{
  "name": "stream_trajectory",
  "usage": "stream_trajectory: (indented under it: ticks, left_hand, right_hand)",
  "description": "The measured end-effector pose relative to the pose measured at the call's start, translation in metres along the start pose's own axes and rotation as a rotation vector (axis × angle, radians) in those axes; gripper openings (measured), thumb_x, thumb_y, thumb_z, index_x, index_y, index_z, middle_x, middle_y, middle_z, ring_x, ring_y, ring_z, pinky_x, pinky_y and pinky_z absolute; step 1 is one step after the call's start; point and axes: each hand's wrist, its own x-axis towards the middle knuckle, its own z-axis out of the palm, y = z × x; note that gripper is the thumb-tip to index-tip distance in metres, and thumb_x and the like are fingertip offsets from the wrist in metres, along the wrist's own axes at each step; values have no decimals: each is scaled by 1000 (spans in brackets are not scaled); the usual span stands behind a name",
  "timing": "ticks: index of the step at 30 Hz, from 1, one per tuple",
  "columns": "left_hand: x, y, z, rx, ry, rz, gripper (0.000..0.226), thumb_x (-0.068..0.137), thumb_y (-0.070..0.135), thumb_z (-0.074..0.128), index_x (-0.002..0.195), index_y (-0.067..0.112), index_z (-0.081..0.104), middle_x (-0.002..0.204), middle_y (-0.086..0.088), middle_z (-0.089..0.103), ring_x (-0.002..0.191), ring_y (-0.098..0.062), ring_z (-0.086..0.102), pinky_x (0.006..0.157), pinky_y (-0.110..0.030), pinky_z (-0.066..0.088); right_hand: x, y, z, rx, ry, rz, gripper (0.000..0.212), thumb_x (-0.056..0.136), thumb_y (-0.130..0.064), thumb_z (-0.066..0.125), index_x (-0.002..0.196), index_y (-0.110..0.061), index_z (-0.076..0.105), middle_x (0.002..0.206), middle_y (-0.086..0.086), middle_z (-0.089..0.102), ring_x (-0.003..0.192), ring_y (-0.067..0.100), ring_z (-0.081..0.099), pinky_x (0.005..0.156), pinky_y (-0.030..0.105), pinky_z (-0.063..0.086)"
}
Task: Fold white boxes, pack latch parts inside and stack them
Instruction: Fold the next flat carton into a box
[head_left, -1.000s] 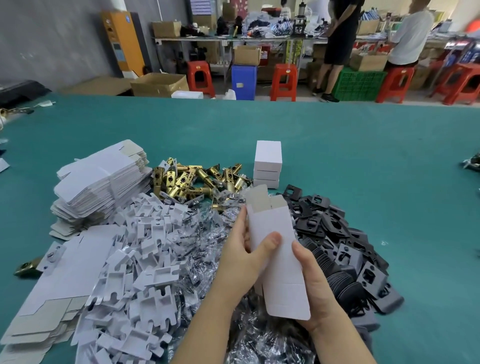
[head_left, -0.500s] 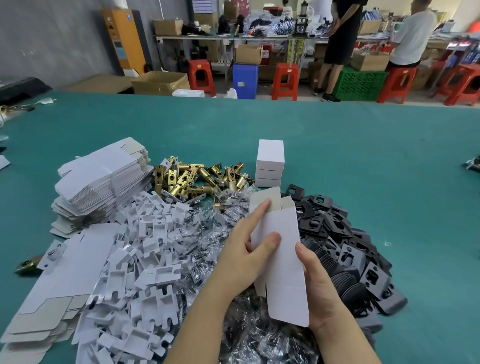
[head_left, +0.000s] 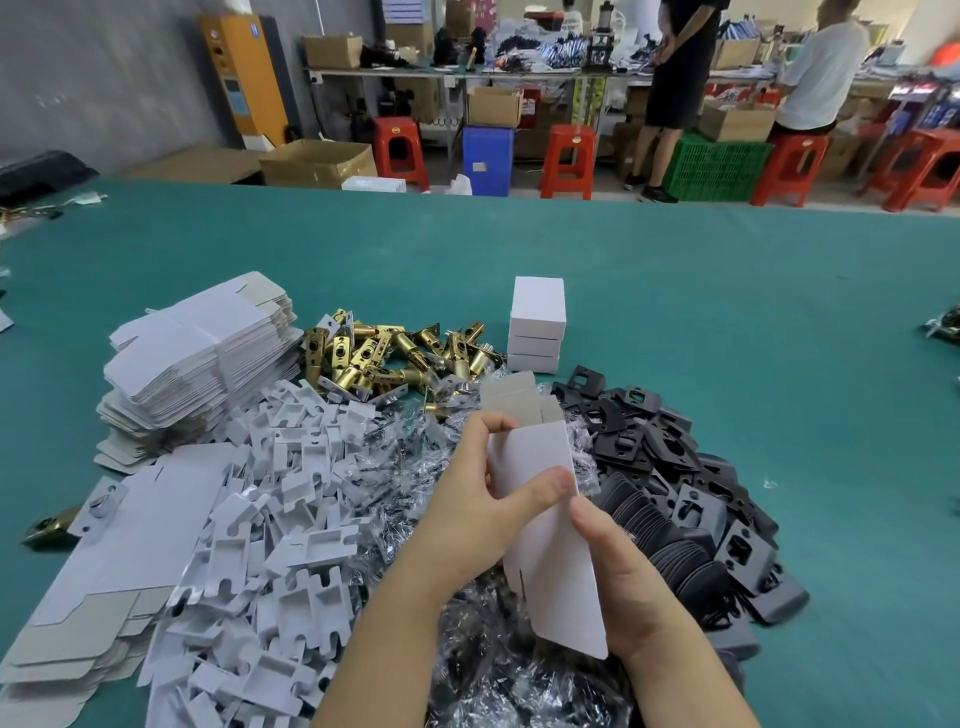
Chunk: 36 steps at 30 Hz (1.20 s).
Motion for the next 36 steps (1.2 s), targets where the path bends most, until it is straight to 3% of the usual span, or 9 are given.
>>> stream_trajectory:
  ticks: [4,9,13,16,20,23,27,31,36]
  left_hand:
    - [3,1,4,60,47,8,66,54,81,79,102,45,50,96,10,68,80,-5,68,66,-26,56]
    - [3,5,4,42,39,-18,59,58,70,82,98,41,50,95,4,70,80,-9,68,70,-34,60]
    - [2,9,4,50,58,-6,61,61,63,80,109,42,49,99,11,67,89,-16,70,76,-44,63]
    - [1,12,2,4,84,14,78,59,57,83,127,57,43,109,28,64,91,-6,70,77,-38,64]
    - [2,10,-3,-72,166,-22,96,64,46,87,141,63,31,112,19,71,94,-8,73,77,-40,64]
    - [3,7,-10,-168,126,-85,78,74,42,81,142,49,43,106,14,77,93,-15,76,75,-41,64]
    - [-3,6,-19,-232,27,-103,30,85,35,76,114,31,72,110,0,78,98,-22,76,73,-31,62]
    - [-3,5,-22,-246,27,-112,31,90,28,74,118,16,70,110,-5,78,98,-25,76,73,-31,61]
    - [0,4,-22,-273,24,-96,30,86,33,74,115,26,73,113,-3,77,101,-21,75,73,-29,61]
  right_hand:
    - [1,0,2,-54,6,-10,72,75,-53,85,138,-27,62,129,14,70,111,27,70,87,36,58]
    - [1,-1,3,-70,-32,-27,66,83,-48,81,142,-27,58,129,10,70,113,23,70,87,31,57]
    - [3,0,1,-107,0,-4,74,77,-51,85,142,-29,58,126,14,69,106,27,68,86,39,57]
    - [6,4,-3,-85,26,-18,73,78,-47,85,142,-24,58,130,20,66,109,34,67,90,47,57]
    - [7,6,-5,-10,94,-32,63,77,-39,88,131,-14,67,131,25,66,112,38,69,89,48,58]
    - [7,6,-7,35,141,-55,57,81,-32,83,130,-9,66,130,24,67,111,35,70,87,44,59]
    - [8,8,-7,19,172,-73,63,79,-28,81,134,-5,60,128,24,69,109,34,71,86,44,60]
    - [8,7,-5,-12,195,-71,64,78,-29,79,134,-6,59,124,22,71,106,33,72,83,42,61]
    - [7,8,-1,-65,222,-68,56,85,-38,66,135,-12,60,121,19,72,101,31,73,73,37,61]
